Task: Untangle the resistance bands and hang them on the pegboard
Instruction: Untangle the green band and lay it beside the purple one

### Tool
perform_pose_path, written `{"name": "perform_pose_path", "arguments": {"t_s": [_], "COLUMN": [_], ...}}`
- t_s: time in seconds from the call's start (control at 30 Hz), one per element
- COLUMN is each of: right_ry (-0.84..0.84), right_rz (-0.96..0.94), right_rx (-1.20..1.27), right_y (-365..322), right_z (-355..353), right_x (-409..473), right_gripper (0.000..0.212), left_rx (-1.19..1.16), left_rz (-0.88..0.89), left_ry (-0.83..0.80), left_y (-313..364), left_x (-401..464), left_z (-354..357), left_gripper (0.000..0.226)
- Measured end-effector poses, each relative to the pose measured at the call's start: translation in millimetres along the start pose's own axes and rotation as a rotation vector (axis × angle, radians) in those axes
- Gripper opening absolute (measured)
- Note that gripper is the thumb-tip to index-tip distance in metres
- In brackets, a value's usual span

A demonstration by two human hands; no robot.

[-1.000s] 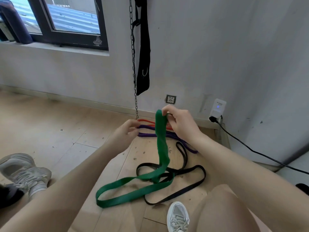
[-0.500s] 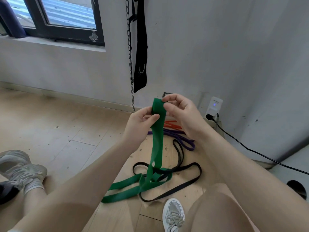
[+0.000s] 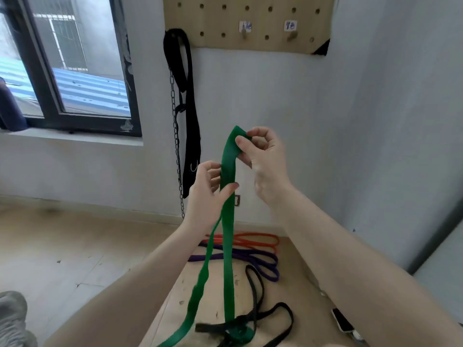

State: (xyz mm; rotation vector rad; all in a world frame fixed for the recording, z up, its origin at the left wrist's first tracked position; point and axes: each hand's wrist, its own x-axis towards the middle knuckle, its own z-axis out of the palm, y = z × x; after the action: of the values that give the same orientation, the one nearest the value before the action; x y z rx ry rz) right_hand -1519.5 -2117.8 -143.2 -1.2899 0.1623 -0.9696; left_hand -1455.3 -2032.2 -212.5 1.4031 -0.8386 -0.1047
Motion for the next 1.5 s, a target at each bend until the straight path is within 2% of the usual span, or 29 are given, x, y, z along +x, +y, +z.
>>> {"name": "perform_pose_path", "arguments": {"t_s": [0.13, 0.17, 0.23, 0.3, 0.4, 0.5, 0.63, 0.7, 0.87, 1.0, 1.07, 1.1, 1.2, 1.27, 1.33, 1.4, 1.5], "right_ry": [-0.042, -0.078, -0.124, -0.145, -0.255, -0.32, -0.415, -0.361, -0.096, -0.084, -0.108, -0.109, -0.036, 0.059, 0.131, 0.141, 0.084], "right_rz": [-0.013, -0.017, -0.012, 0.043, 0.21, 0.228, 0.191, 0.198, 0.08, 0.043, 0.117, 0.168, 0.319, 0.416, 0.521, 0.597, 0.642], "right_rx": [0.177, 0.188, 0.088, -0.092, -0.191, -0.131, -0.136, -0.156, -0.475, -0.641, -0.646, -0.61, -0.469, -0.364, -0.279, -0.292, -0.313], "right_y": [-32, -37, -34, -12, 33, 51, 54, 58, 66, 67, 68, 70, 81, 94, 114, 139, 169], "right_z": [11, 10, 3, -10, -28, -33, -22, -16, -13, -21, -25, -27, -34, -38, -40, -43, -46], "right_x": [24, 29, 31, 20, -10, -24, -28, -31, -37, -35, -35, -35, -39, -46, -54, -70, -94], "right_gripper": [0.018, 0.024, 0.045, 0.051, 0.029, 0.005, 0.013, 0.02, 0.029, 0.032, 0.032, 0.031, 0.03, 0.033, 0.036, 0.036, 0.025], "left_rx": [-0.001, -0.023, -0.103, -0.191, -0.287, -0.336, -0.408, -0.447, -0.439, -0.378, -0.396, -0.37, -0.062, 0.083, 0.074, 0.025, -0.049], "left_rz": [0.116, 0.113, 0.081, 0.034, -0.01, -0.018, -0.07, -0.103, -0.135, -0.205, -0.291, -0.365, -0.616, -0.6, -0.566, -0.573, -0.588], "left_ry": [0.023, 0.037, 0.071, 0.08, 0.038, 0.006, 0.033, 0.022, 0.032, 0.109, 0.101, 0.064, -0.133, -0.191, -0.23, -0.187, 0.003], "left_y": [37, 44, 55, 62, 71, 77, 78, 76, 59, 37, 20, 10, -31, -63, -92, -117, -138], "left_x": [34, 40, 49, 56, 61, 62, 61, 60, 62, 60, 58, 55, 25, -14, -55, -86, -114], "left_z": [0, 0, 0, 1, 3, 4, 0, -3, -15, -27, -31, -32, -28, -22, -16, -12, -11], "left_gripper": [0.033, 0.03, 0.027, 0.024, 0.019, 0.012, 0.012, 0.011, 0.011, 0.01, 0.01, 0.017, 0.043, 0.038, 0.034, 0.034, 0.029]}}
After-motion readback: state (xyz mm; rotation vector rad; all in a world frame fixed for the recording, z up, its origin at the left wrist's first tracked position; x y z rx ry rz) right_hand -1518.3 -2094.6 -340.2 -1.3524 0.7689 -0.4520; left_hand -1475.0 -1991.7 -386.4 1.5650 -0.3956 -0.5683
